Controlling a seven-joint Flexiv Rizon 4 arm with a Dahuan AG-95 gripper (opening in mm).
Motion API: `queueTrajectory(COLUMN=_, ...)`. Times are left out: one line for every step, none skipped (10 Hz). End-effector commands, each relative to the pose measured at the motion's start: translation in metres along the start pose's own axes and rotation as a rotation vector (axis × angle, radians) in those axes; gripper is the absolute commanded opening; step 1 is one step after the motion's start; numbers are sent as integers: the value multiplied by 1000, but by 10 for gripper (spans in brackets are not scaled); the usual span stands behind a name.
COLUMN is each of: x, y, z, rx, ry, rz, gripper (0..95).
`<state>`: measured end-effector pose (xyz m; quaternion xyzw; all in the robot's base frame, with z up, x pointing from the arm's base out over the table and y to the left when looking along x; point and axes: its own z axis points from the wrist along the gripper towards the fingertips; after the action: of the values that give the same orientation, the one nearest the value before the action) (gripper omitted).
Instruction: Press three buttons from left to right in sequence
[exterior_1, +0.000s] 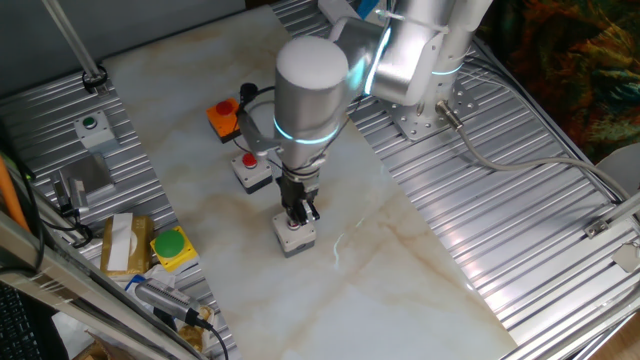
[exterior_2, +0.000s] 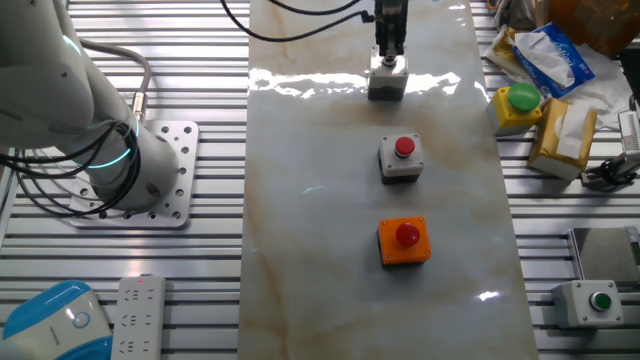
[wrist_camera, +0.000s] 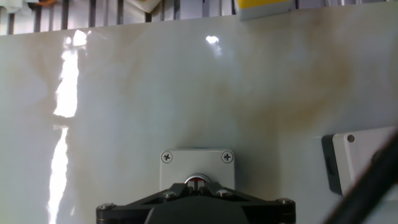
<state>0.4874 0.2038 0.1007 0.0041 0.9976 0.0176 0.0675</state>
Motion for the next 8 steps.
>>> queueTrajectory(x=0, y=0, z=14, rx=-5, ry=18, rz=-20, gripper=0)
queueTrajectory(x=-1, y=-1, z=10, rx=4, ry=43, rz=-31, gripper=0)
queueTrajectory(x=-4, y=-3, z=1, rx=10, ry=72, rz=-41, gripper=0)
queueTrajectory(x=-5, y=-4, z=-8, rx=-56, ry=114, rz=-3, gripper=0)
queueTrajectory(x=-7, y=-4, z=-14, rx=-72, ry=129, rz=7, gripper=0)
queueTrajectory(x=-8, y=-4, z=-19, rx=-22, ry=143, rz=-11, gripper=0)
queueTrajectory(x=-8, y=-3, z=-22, rx=-10, ry=152, rz=-15, gripper=0)
queueTrajectory(x=-8, y=-3, z=-24, rx=-11, ry=155, rz=-11, gripper=0)
